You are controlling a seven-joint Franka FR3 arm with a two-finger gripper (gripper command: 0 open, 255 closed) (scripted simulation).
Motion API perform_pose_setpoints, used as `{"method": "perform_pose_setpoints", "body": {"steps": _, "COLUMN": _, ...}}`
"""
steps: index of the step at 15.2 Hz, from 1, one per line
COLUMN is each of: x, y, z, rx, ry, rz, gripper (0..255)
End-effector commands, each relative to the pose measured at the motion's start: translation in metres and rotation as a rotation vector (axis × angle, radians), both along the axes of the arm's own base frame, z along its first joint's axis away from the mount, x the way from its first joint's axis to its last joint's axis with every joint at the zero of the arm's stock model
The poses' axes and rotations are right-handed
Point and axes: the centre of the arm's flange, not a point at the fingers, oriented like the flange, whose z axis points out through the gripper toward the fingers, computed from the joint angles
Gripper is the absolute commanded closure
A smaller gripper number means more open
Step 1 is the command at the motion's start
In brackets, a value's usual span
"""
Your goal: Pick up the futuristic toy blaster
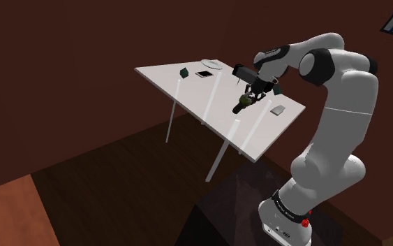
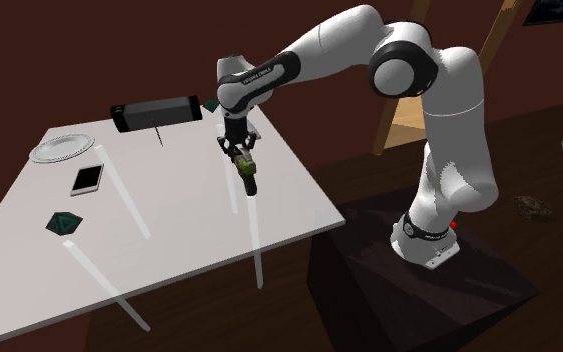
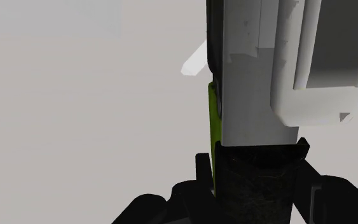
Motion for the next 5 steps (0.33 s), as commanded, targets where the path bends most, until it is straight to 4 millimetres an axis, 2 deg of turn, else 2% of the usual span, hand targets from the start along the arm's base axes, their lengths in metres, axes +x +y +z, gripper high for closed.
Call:
{"method": "perform_pose_setpoints", "body": {"steps": 1, "x": 0.000, "y": 0.001, "z": 0.011, "rx": 0.000, "ry": 0.000, "rz": 0.000, "gripper": 255}}
{"method": "perform_pose_setpoints", "body": {"steps": 3, "x": 0.000, "y": 0.001, "z": 0.021, "rx": 0.000, "ry": 0.000, "rz": 0.000, "gripper": 255}}
{"method": "perform_pose_setpoints", "body": {"steps": 5, "x": 0.000, "y": 0.001, "z": 0.022, "rx": 0.000, "ry": 0.000, "rz": 0.000, "gripper": 255}}
